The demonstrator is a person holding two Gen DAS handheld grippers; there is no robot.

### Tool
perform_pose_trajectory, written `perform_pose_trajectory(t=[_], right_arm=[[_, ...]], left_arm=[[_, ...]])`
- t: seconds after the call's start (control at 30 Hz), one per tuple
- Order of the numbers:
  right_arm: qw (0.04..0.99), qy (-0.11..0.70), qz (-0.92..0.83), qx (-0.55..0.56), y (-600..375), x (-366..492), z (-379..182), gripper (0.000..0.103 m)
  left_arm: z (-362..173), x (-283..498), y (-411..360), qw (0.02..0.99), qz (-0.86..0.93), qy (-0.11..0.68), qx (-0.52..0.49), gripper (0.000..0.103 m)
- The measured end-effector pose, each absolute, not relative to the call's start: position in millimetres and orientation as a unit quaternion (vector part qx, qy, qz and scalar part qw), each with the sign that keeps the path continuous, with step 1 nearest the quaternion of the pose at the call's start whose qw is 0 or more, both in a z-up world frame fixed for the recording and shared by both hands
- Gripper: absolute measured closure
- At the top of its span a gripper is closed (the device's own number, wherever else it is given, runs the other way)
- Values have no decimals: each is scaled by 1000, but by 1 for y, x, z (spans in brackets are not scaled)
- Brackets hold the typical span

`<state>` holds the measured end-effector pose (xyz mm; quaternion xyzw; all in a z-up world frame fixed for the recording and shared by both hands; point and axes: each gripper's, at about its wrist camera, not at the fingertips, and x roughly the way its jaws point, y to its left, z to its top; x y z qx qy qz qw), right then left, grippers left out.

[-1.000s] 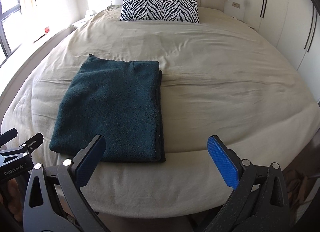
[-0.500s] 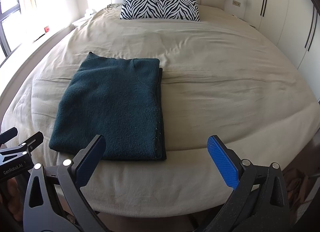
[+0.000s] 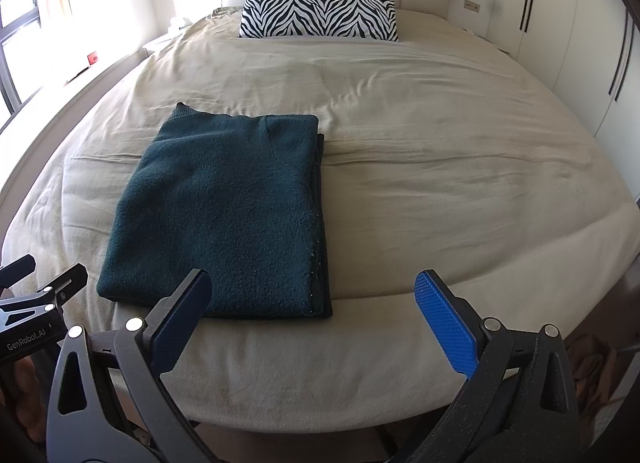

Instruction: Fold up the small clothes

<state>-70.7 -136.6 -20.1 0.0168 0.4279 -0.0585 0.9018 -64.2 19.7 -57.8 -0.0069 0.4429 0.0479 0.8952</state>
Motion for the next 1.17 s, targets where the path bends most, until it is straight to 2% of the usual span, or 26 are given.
perform_pose_trajectory(t=[1.17], right_arm=[[900, 431, -59, 20, -137, -73, -26, 0]], left_arm=[[-64, -67, 15, 896, 50, 441, 3, 0]])
